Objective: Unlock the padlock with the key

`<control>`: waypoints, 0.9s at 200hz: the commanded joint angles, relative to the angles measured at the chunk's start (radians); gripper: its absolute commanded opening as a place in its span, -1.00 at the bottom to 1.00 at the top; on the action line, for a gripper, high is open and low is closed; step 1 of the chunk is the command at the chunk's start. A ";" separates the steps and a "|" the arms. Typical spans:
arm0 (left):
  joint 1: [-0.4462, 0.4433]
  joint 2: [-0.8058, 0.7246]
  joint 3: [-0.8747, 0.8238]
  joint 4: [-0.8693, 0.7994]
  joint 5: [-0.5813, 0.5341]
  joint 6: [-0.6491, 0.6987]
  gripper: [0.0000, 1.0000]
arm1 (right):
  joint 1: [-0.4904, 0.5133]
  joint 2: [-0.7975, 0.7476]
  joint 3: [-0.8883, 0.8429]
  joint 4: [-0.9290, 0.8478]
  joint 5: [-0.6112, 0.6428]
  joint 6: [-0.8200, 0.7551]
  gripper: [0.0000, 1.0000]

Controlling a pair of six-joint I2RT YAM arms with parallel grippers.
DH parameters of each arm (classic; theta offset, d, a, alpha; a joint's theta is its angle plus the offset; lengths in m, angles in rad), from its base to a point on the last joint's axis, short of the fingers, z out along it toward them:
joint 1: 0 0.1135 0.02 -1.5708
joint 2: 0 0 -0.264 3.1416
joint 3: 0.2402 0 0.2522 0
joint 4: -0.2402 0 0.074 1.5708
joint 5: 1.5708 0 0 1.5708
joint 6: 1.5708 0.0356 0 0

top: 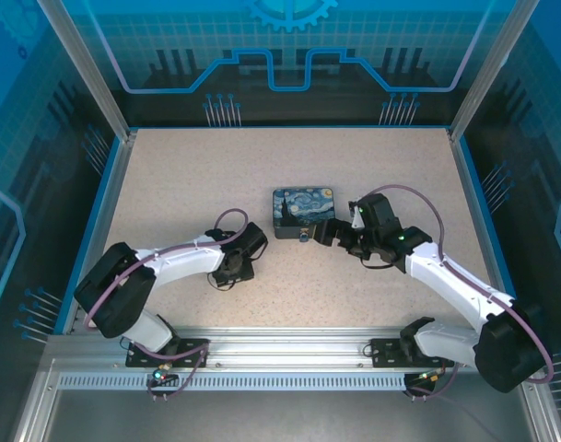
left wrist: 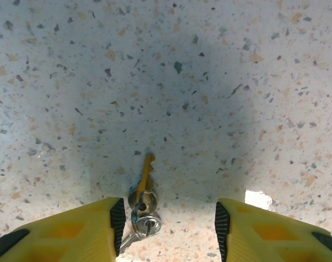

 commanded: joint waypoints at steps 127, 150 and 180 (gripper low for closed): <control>-0.008 -0.033 -0.070 0.038 -0.009 -0.008 -1.00 | -0.058 0.029 0.035 -0.035 0.023 -0.050 0.99; -0.011 -0.104 -0.049 0.122 0.016 0.055 -1.00 | -0.094 0.018 0.026 -0.017 -0.007 -0.069 1.00; -0.030 -0.209 -0.002 0.356 0.094 0.219 -1.00 | -0.158 -0.005 -0.001 0.052 -0.126 -0.101 1.00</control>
